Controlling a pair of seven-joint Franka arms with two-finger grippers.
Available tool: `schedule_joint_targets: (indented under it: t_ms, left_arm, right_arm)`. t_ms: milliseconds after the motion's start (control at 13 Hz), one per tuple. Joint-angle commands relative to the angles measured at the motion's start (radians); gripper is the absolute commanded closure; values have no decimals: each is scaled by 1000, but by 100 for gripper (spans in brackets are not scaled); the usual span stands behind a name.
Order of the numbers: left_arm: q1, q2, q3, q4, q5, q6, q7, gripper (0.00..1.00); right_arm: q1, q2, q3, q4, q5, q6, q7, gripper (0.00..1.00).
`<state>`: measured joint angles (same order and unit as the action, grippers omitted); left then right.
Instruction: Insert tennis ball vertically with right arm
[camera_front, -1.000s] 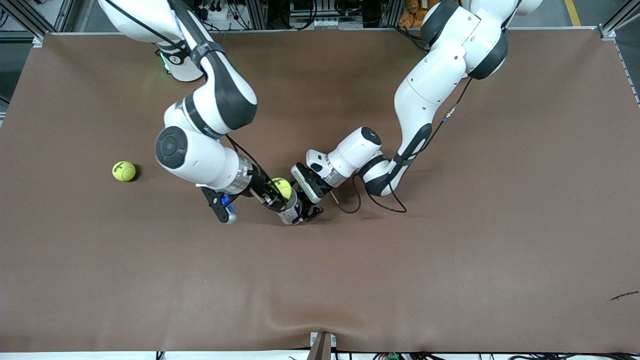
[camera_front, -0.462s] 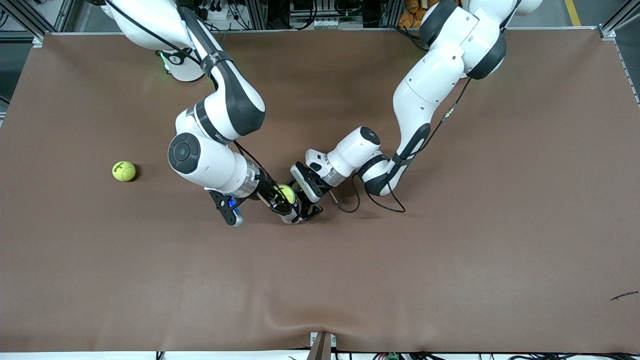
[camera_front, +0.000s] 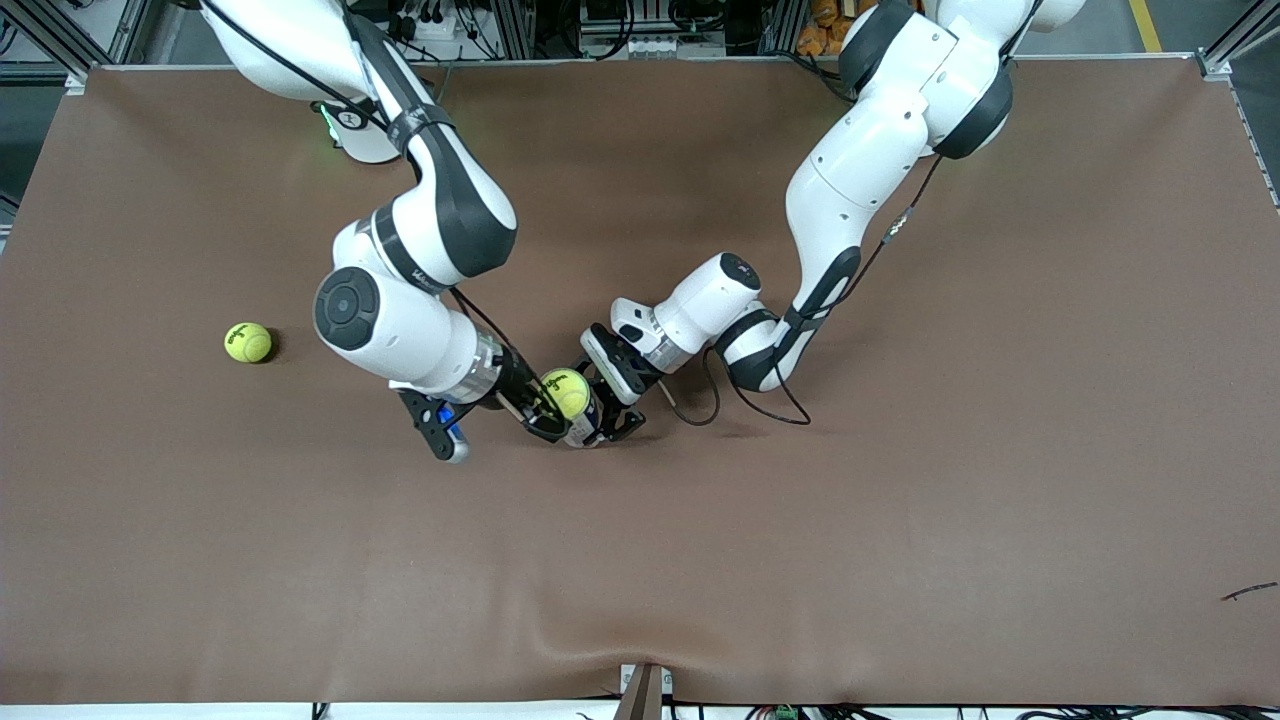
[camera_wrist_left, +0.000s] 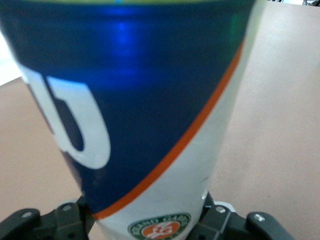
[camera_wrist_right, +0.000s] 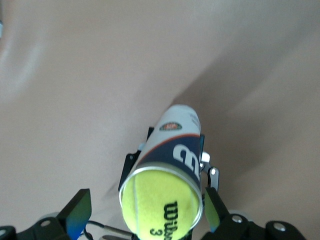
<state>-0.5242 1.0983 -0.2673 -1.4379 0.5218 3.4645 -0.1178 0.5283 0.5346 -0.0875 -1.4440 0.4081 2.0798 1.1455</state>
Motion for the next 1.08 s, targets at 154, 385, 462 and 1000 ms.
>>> schedule_joint_targets:
  t_ms: [154, 385, 462, 1000]
  left_arm:
    - [-17, 8, 16, 19, -11, 16, 0, 22]
    - [-17, 8, 16, 20, -11, 16, 0, 22]
    - [-17, 5, 16, 20, -11, 16, 0, 21]
    - [-16, 5, 16, 19, -11, 16, 0, 19]
  right_arm:
    - [-117, -94, 6, -22, -101, -222, -197, 0]
    - [-169, -165, 8, -119, -227, -240, -335, 0]
    - [-218, -192, 8, -160, -227, -245, -424, 0]
    - [-432, -320, 6, -432, -233, -257, -774, 0]
